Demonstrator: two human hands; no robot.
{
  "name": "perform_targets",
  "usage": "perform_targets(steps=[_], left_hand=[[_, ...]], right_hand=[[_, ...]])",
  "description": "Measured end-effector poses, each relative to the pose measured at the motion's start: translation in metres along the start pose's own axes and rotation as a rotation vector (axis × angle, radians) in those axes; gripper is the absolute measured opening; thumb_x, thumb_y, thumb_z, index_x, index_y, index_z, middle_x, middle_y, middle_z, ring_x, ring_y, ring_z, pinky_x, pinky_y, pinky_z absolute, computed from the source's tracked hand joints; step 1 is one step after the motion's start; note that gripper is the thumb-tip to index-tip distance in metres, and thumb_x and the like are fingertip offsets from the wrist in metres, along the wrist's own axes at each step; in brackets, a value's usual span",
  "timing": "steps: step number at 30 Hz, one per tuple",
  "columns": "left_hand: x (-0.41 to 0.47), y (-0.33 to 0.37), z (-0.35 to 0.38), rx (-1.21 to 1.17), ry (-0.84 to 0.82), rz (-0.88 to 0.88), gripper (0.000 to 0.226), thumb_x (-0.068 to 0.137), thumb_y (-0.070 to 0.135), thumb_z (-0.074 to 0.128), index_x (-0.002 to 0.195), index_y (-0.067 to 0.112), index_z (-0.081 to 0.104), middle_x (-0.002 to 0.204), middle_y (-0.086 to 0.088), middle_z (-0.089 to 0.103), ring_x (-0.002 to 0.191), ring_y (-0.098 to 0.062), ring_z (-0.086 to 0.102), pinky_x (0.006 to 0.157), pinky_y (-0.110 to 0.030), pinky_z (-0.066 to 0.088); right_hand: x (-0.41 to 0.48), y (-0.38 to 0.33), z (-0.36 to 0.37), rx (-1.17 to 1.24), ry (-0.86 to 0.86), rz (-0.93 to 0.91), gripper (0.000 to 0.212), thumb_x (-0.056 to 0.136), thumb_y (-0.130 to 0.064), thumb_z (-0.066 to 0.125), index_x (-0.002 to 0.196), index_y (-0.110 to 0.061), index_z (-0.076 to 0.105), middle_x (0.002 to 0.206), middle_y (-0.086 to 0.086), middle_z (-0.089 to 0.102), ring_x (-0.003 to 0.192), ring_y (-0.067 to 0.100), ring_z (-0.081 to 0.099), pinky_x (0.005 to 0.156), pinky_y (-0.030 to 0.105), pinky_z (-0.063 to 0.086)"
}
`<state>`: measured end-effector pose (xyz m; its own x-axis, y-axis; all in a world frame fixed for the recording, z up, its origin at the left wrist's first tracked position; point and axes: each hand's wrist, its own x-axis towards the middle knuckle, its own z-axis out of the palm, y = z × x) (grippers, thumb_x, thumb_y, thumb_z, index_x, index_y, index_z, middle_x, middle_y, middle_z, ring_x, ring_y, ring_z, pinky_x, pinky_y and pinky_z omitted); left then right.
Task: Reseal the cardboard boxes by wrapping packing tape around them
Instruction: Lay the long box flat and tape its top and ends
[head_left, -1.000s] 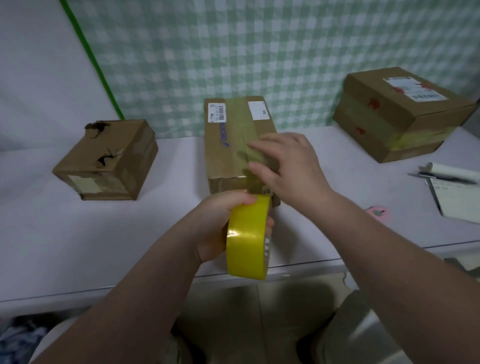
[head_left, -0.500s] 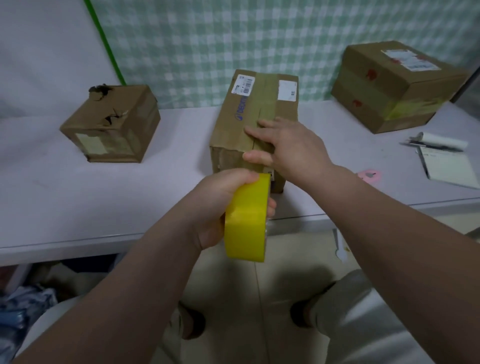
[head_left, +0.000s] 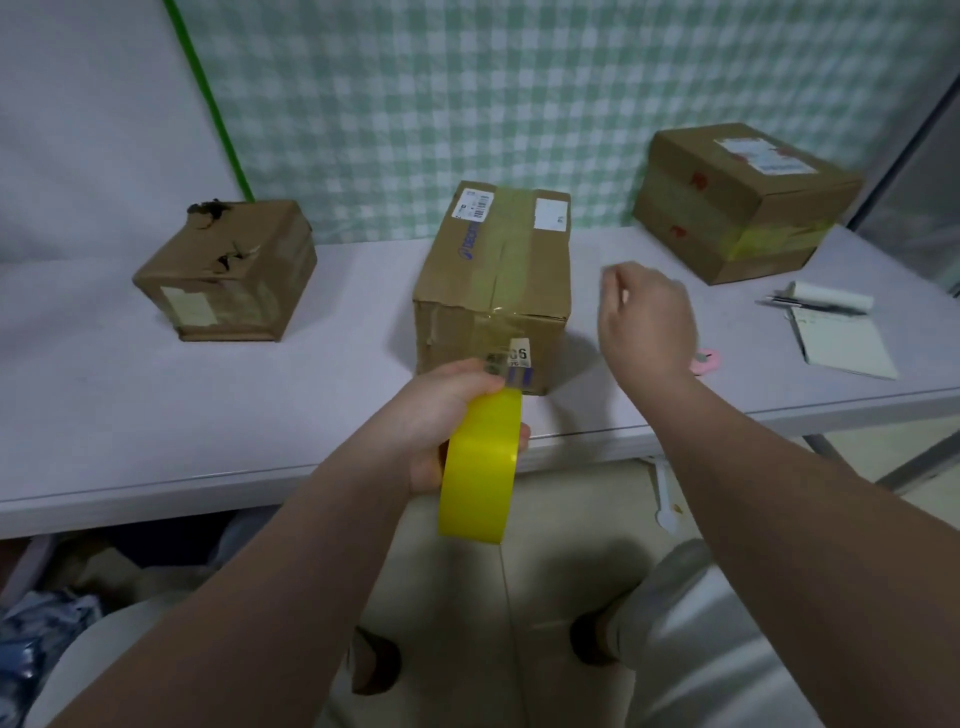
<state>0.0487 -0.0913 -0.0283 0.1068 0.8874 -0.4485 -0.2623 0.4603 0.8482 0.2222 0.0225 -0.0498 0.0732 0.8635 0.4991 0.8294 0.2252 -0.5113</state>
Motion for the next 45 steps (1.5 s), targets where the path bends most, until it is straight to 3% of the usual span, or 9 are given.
perform_targets(steps=[3, 6, 14, 19, 23, 27, 33, 40, 45], left_hand=[[0.003, -0.002, 0.000, -0.016, -0.008, -0.004, 0.028, 0.094, 0.012, 0.051, 0.121, 0.007, 0.058, 0.082, -0.020, 0.061, 0.061, -0.028, 0.065, 0.055, -0.034, 0.057], [0.004, -0.005, 0.001, -0.043, -0.005, -0.003, 0.029, 0.094, 0.012, 0.051, 0.121, 0.005, 0.058, 0.081, -0.021, 0.061, 0.061, -0.028, 0.065, 0.054, -0.033, 0.054], [0.000, -0.010, 0.004, -0.132, 0.068, -0.048, 0.028, 0.092, 0.015, 0.055, 0.119, 0.005, 0.056, 0.088, -0.025, 0.063, 0.056, -0.029, 0.066, 0.053, -0.035, 0.057], [-0.003, -0.014, 0.006, -0.163, 0.064, -0.080, 0.031, 0.092, 0.015, 0.056, 0.121, 0.005, 0.054, 0.083, -0.026, 0.063, 0.057, -0.029, 0.064, 0.057, -0.035, 0.058], [-0.005, -0.015, 0.006, -0.175, 0.065, -0.066, 0.031, 0.092, 0.012, 0.055, 0.122, 0.005, 0.053, 0.082, -0.026, 0.062, 0.056, -0.030, 0.064, 0.057, -0.036, 0.057], [-0.007, -0.013, 0.007, -0.168, 0.071, -0.062, 0.029, 0.091, 0.012, 0.057, 0.119, 0.005, 0.056, 0.078, -0.025, 0.064, 0.055, -0.029, 0.064, 0.058, -0.037, 0.057], [-0.006, -0.012, 0.005, -0.166, 0.089, -0.080, 0.025, 0.088, 0.015, 0.062, 0.112, 0.010, 0.062, 0.077, -0.023, 0.066, 0.057, -0.029, 0.065, 0.071, -0.042, 0.056], [-0.004, -0.012, 0.000, -0.137, 0.060, -0.111, 0.033, 0.084, 0.018, 0.067, 0.115, 0.009, 0.061, 0.076, -0.021, 0.068, 0.060, -0.029, 0.066, 0.075, -0.042, 0.054], [-0.004, -0.012, 0.001, -0.122, 0.038, -0.095, 0.028, 0.086, 0.016, 0.064, 0.112, 0.005, 0.062, 0.076, -0.021, 0.065, 0.060, -0.029, 0.065, 0.075, -0.040, 0.054]], right_hand=[[-0.010, 0.038, -0.005, -0.289, -0.213, 0.301, 0.035, 0.097, -0.018, 0.038, 0.126, -0.013, 0.056, 0.124, 0.015, 0.054, 0.121, 0.037, 0.039, 0.090, 0.041, 0.039], [-0.018, 0.066, 0.003, -0.376, -0.382, 0.452, 0.038, 0.097, -0.022, 0.036, 0.132, -0.013, 0.045, 0.137, 0.016, 0.039, 0.125, 0.038, 0.034, 0.100, 0.042, 0.032], [-0.037, 0.062, 0.010, -0.158, -0.304, 0.121, 0.031, 0.095, -0.005, 0.044, 0.114, -0.012, 0.067, 0.116, 0.011, 0.061, 0.103, 0.031, 0.058, 0.075, 0.028, 0.037], [-0.037, 0.055, 0.013, 0.036, -0.293, 0.183, 0.025, 0.095, -0.017, 0.054, 0.118, -0.020, 0.063, 0.103, 0.001, 0.061, 0.099, 0.023, 0.059, 0.083, 0.028, 0.043], [-0.037, 0.046, 0.009, -0.007, -0.386, 0.181, 0.037, 0.096, -0.017, 0.055, 0.133, -0.014, 0.055, 0.128, 0.009, 0.044, 0.107, 0.020, 0.053, 0.092, 0.022, 0.037], [-0.033, 0.038, 0.004, -0.166, -0.632, 0.116, 0.026, 0.096, -0.010, 0.048, 0.115, -0.012, 0.066, 0.116, 0.006, 0.063, 0.108, 0.022, 0.058, 0.077, 0.021, 0.041], [-0.043, 0.003, -0.025, 0.476, -0.613, 0.252, 0.023, 0.102, -0.027, 0.042, 0.109, -0.010, 0.055, 0.100, 0.013, 0.064, 0.075, 0.022, 0.062, 0.074, 0.036, 0.054], [-0.043, -0.031, -0.055, 0.291, -0.467, -0.149, 0.015, 0.100, -0.030, 0.046, 0.092, -0.018, 0.052, 0.074, -0.007, 0.055, 0.062, 0.004, 0.048, 0.055, 0.015, 0.034], [-0.039, -0.050, -0.046, 0.010, -0.580, -0.410, 0.025, 0.099, -0.035, 0.047, 0.100, -0.014, 0.059, 0.090, 0.000, 0.064, 0.082, 0.021, 0.058, 0.065, 0.029, 0.038]])
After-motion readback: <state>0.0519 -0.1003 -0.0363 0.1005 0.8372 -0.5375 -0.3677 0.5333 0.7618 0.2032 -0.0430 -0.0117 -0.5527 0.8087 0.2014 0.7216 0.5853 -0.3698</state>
